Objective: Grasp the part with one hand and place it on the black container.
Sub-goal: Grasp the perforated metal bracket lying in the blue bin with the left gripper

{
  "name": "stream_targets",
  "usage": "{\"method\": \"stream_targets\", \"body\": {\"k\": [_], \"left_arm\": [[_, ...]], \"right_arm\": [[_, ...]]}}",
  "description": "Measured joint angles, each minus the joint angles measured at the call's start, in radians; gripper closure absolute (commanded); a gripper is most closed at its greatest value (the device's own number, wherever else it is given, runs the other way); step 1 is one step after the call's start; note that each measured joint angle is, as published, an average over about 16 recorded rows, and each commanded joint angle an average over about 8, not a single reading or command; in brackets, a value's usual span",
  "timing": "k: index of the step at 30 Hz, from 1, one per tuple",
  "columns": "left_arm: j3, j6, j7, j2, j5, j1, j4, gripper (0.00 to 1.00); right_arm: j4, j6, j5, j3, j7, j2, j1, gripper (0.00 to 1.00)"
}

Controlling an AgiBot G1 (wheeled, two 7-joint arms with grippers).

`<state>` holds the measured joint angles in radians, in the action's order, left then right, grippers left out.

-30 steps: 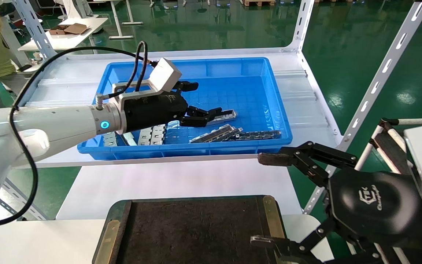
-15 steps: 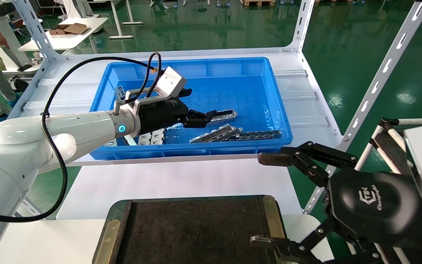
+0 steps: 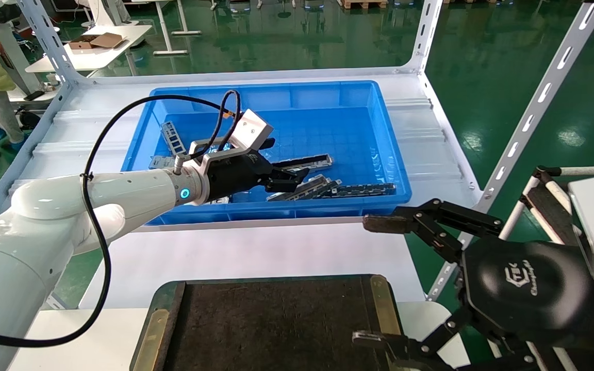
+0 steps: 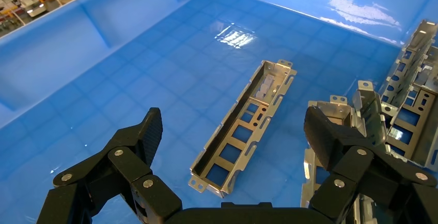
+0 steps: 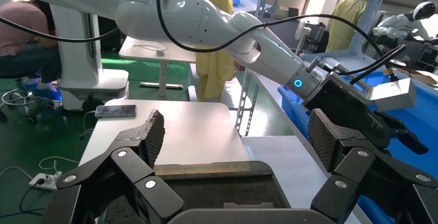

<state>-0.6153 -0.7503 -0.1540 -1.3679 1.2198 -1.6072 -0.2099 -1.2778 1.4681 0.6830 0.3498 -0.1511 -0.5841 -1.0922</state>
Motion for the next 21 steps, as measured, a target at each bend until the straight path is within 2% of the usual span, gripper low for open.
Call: {"method": "stream_targets", "body": {"k": [4,5,6,8,21], "left_arm": [[-0.034,0.023,0.029,0.000,-0.011,0.009,-0.021,0.82],[-0.043,0.029,0.036,0.000,-0.014,0.010,-0.026,0.92],[-0.051,0.035,0.043,0.000,-0.017,0.012,-0.030,0.98],[-0.069,0.047,0.055,0.000,-0.023,0.015,-0.038,1.00],[-0.170,0.119,0.112,0.002,-0.072,0.026,-0.068,1.00]], "right_arm": [[0.000,0.000,0.000,0.000,0.000,0.000,0.000,0.51],[0.000,0.000,0.000,0.000,0.000,0.000,0.000,0.63],[0.000,0.000,0.000,0.000,0.000,0.000,0.000,0.76],[0.000,0.000,0.000,0.000,0.000,0.000,0.000,0.99],[0.000,0.000,0.000,0.000,0.000,0.000,0.000,1.00]]}}
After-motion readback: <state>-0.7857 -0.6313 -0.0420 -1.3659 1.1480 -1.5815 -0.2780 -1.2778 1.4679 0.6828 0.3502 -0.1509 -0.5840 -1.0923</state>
